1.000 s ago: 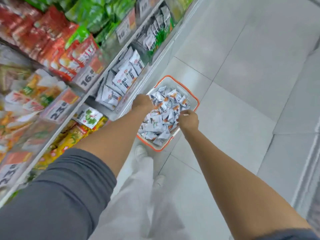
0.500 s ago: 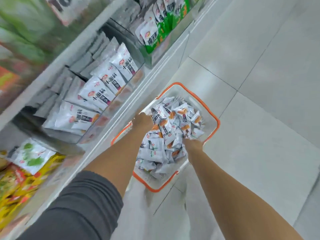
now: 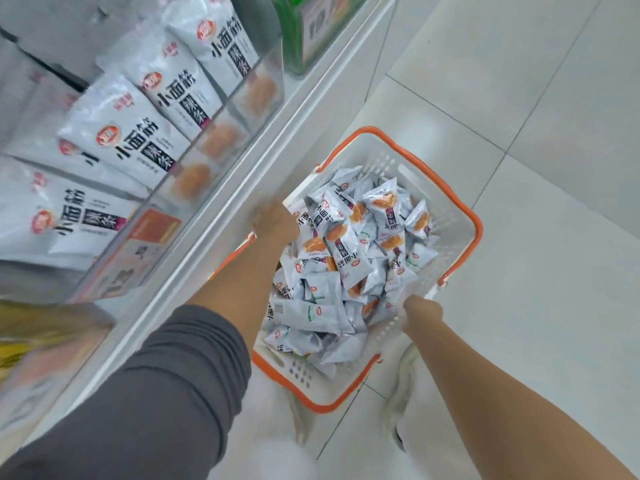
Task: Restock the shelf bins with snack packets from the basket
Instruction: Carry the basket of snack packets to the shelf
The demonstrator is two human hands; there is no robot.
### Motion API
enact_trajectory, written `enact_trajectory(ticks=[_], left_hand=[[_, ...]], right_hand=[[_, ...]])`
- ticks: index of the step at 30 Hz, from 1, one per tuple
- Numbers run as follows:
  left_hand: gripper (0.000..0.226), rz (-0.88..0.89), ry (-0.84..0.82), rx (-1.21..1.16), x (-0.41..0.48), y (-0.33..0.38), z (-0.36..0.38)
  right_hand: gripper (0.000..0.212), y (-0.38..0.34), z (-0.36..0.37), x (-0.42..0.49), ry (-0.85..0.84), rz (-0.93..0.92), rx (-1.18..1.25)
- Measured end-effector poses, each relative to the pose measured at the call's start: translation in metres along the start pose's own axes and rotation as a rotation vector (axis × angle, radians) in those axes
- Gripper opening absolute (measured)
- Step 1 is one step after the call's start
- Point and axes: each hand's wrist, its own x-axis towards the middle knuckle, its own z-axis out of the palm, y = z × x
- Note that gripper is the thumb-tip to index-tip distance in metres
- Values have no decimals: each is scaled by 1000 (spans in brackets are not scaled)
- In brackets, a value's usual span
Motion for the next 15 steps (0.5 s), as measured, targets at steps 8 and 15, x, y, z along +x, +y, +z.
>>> enact_trajectory(ticks=[8,15], left_hand=[[64,-44,-125,-117,-29,-23,-16],[75,-9,-165,-92,-120,-27,-66]], right_hand=[[32,24,-28,-32,156,-2,81],[27,28,-85,-104,224,-54,-58]])
